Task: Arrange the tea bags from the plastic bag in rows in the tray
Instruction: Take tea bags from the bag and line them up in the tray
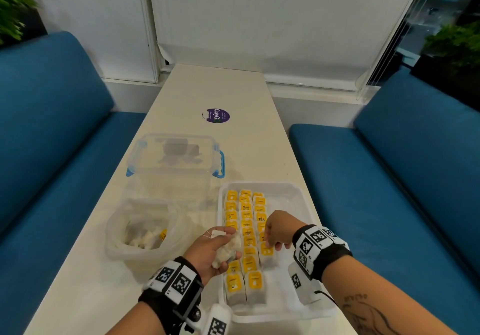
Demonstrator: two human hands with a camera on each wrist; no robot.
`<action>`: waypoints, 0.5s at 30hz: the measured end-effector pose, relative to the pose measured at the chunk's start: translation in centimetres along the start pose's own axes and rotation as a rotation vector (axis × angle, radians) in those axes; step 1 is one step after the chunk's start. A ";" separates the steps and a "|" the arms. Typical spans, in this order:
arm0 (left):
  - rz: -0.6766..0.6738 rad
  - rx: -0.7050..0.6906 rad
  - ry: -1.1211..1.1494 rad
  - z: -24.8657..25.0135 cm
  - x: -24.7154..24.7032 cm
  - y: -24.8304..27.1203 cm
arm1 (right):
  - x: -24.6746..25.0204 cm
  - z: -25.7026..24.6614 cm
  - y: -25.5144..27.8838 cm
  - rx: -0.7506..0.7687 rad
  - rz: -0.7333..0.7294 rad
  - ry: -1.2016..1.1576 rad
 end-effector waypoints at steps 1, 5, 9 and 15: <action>-0.002 0.000 0.002 0.0 0.0 -0.1 | 0.0 0.0 -0.3 0.001 -0.003 -0.002; -0.009 -0.009 0.006 0.3 0.2 -0.5 | -0.1 -0.1 -0.6 0.011 0.000 0.003; -0.026 -0.014 0.005 0.4 0.2 -1.0 | 0.4 -0.2 0.0 0.019 0.101 0.023; -0.055 -0.021 -0.024 0.6 -0.2 -1.4 | 2.2 -0.2 3.1 0.243 0.307 -0.327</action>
Point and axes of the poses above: each hand's wrist, its own y-axis away from the middle knuckle, its own x-axis out of the back of the hand, z = x × y, the point moved 2 cm from there along -y, towards the middle knuckle, and after that the axes turned 14 degrees about -z, right-handed, at the moved point
